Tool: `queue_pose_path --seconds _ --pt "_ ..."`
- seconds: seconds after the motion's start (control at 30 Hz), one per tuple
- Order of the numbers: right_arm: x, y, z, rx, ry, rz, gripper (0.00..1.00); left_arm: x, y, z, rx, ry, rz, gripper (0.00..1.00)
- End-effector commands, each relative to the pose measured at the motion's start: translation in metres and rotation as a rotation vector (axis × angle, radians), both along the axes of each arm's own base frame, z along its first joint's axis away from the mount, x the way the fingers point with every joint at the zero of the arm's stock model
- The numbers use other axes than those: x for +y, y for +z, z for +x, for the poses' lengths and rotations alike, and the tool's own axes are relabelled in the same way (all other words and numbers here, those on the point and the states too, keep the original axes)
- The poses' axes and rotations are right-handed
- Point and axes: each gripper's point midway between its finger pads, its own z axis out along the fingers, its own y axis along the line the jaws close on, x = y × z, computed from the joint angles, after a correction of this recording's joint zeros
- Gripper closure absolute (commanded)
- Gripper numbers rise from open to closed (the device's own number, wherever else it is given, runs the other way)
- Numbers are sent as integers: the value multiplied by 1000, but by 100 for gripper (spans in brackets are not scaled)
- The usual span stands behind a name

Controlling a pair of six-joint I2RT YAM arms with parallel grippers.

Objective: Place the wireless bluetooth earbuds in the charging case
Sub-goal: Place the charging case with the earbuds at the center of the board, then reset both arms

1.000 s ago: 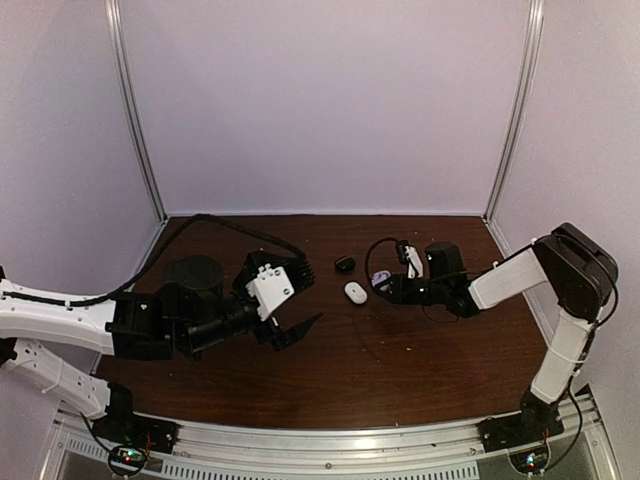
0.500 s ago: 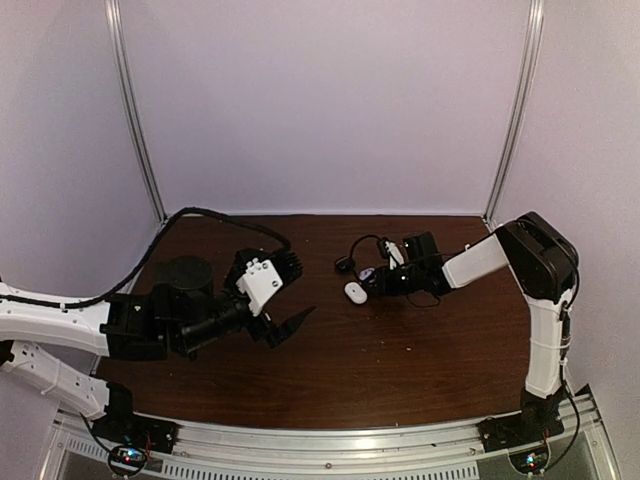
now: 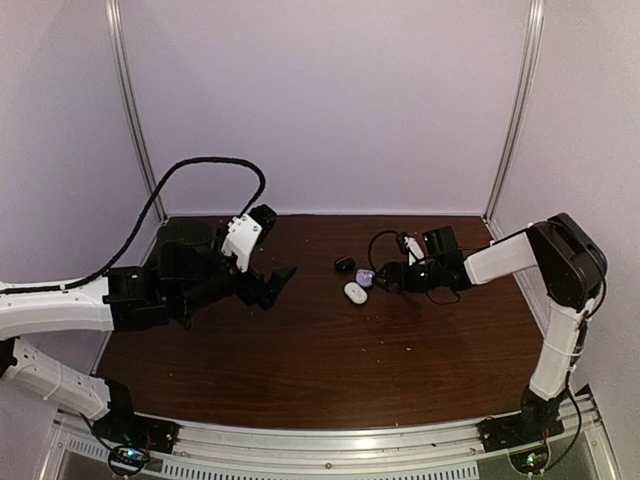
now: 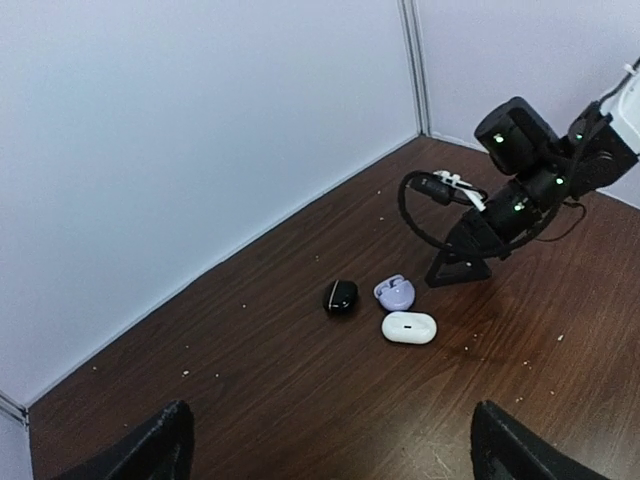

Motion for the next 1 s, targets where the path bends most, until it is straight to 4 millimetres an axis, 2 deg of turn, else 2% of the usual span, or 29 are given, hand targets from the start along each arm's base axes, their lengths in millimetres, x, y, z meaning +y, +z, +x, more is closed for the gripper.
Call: queue_pose_path --seconds 0.0,0.1,0.2,0.23,0.33,0.4,0.47,0.67,0.83,0.97 --pt "-32 32 -3 -78 -86 -53 0 13 15 28 129 29 -172 2" --pt "-49 60 -7 -147 -150 -81 0 36 1 55 232 93 -205 2" --pt "-70 90 -12 -225 -244 -94 0 68 -19 84 329 189 -245 2" --pt "-75 107 -16 -263 -266 -79 0 78 -26 91 361 220 -260 2" --pt "-91 136 -28 -345 -340 -41 0 98 -42 104 414 280 -296 2" --pt "-101 149 -38 -388 -383 -19 0 106 -49 108 418 306 -320 2" --pt "-108 153 -48 -408 -403 -6 0 111 -59 109 434 322 -335 2" --pt "-112 135 -71 -410 -396 32 0 124 -100 111 508 365 -340 2" --pt "-111 118 -78 -392 -387 37 0 124 -128 111 551 382 -305 2" --pt "-114 112 -78 -390 -405 23 0 123 -137 113 565 382 -299 2"
